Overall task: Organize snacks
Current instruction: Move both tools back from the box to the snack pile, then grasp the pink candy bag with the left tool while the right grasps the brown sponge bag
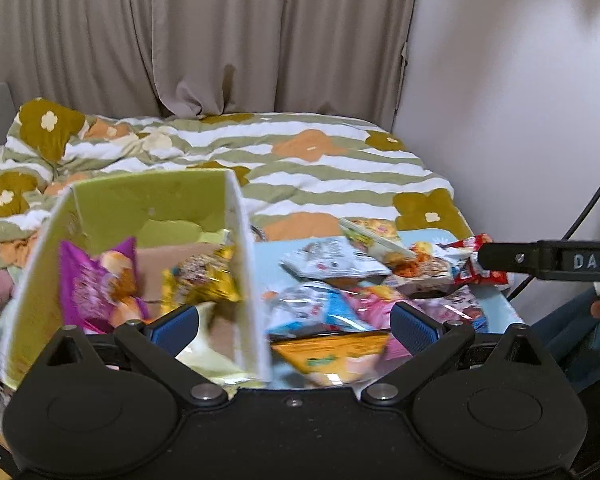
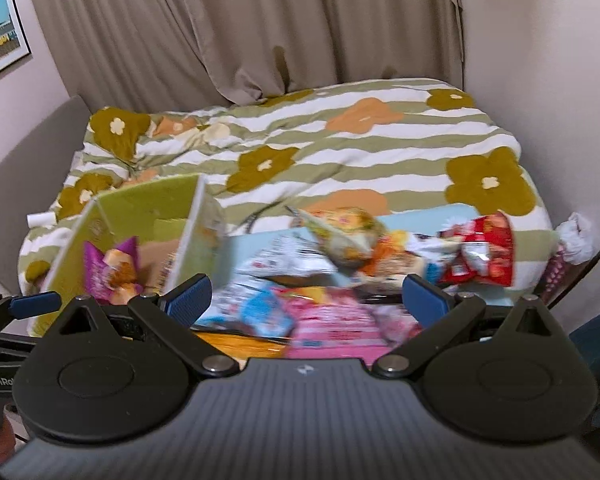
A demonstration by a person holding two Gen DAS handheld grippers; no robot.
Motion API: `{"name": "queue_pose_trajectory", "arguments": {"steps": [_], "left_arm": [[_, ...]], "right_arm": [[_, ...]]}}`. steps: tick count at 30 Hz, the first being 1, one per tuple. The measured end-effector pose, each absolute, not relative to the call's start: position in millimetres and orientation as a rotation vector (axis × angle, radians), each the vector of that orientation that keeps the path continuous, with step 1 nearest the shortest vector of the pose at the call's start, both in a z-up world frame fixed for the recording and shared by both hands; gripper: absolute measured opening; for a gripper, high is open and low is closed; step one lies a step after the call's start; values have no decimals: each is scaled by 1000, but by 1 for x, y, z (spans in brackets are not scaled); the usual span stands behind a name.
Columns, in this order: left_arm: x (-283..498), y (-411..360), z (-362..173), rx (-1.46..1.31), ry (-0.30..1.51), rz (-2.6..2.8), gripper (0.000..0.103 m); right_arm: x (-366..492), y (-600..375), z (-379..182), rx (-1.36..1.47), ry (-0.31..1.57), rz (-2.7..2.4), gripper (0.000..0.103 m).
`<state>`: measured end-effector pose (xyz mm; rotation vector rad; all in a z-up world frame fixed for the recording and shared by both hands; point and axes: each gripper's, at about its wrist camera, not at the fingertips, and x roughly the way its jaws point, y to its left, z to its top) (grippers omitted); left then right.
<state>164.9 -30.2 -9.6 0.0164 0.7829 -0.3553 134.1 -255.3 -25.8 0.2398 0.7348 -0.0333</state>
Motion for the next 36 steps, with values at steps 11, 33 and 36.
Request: {"name": "queue_pose_trajectory", "arguments": {"steps": [11, 33, 36], "left_arm": [[176, -126, -42, 48, 803, -295, 103], [256, -206, -127, 169, 1014, -297, 94], [259, -209, -134, 191, 1029, -298, 93]], "right_arm": [[154, -341, -81, 227, 842, 20, 103], [191, -365, -181, 313, 1002, 72, 103], [196, -364, -186, 327, 1018, 97, 99]]}}
